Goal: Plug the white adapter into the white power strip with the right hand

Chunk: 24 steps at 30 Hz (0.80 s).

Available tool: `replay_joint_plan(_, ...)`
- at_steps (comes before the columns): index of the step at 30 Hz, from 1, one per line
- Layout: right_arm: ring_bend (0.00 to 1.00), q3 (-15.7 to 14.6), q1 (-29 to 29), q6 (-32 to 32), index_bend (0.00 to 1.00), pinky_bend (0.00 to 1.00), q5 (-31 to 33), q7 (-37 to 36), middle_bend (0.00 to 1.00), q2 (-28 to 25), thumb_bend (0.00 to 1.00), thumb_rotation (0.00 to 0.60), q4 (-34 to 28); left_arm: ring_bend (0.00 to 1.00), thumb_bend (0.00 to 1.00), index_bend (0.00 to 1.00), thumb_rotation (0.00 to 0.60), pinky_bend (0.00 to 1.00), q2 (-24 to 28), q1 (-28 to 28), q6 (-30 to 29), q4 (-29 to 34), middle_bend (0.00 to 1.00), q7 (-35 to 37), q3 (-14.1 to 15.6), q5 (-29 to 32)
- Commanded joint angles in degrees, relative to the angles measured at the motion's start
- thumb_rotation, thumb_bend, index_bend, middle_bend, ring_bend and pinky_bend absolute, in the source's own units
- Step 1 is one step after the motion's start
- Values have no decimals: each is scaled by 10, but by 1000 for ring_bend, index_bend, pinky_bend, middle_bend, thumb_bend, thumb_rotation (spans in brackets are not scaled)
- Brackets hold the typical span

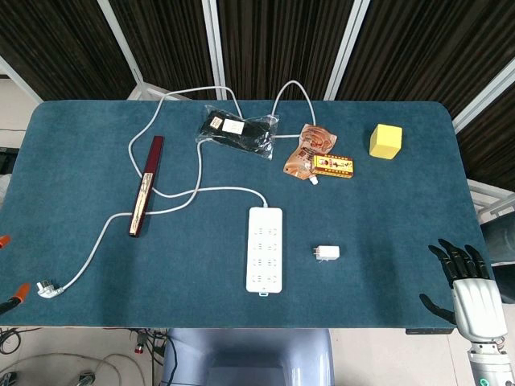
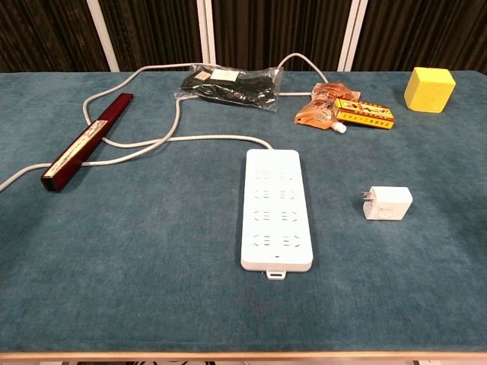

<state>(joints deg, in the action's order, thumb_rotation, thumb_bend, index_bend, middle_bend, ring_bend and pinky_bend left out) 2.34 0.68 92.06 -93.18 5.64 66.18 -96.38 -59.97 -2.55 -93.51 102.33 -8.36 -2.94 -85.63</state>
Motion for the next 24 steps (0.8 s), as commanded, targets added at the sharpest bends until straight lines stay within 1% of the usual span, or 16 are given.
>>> replay_joint_plan(1,177,0,0,0,175,113,0,0,146,0,217,600,0,0,189,167,600,84,0,0,0,0,4,-1,0,-1)
replay_joint_plan(13,181,-2,1,-7,175,112,4,1,146,-4,216,600,-4,0,189,167,600,84,-1,0,-1,1,4,-2,0,-2)
replay_joint_plan(17,218,-5,2,-15,175,112,6,4,146,-6,216,600,-9,0,189,167,600,84,0,-1,-3,1,4,-2,1,-3)
replay_joint_plan(20,224,-7,3,-22,175,113,7,7,158,-7,216,600,-11,0,189,167,600,84,0,-1,-3,1,4,-1,1,-3)
replay_joint_plan(24,225,-16,13,-61,175,127,23,-6,169,-9,216,600,-22,0,188,164,600,84,1,-1,1,3,1,-1,2,-1)
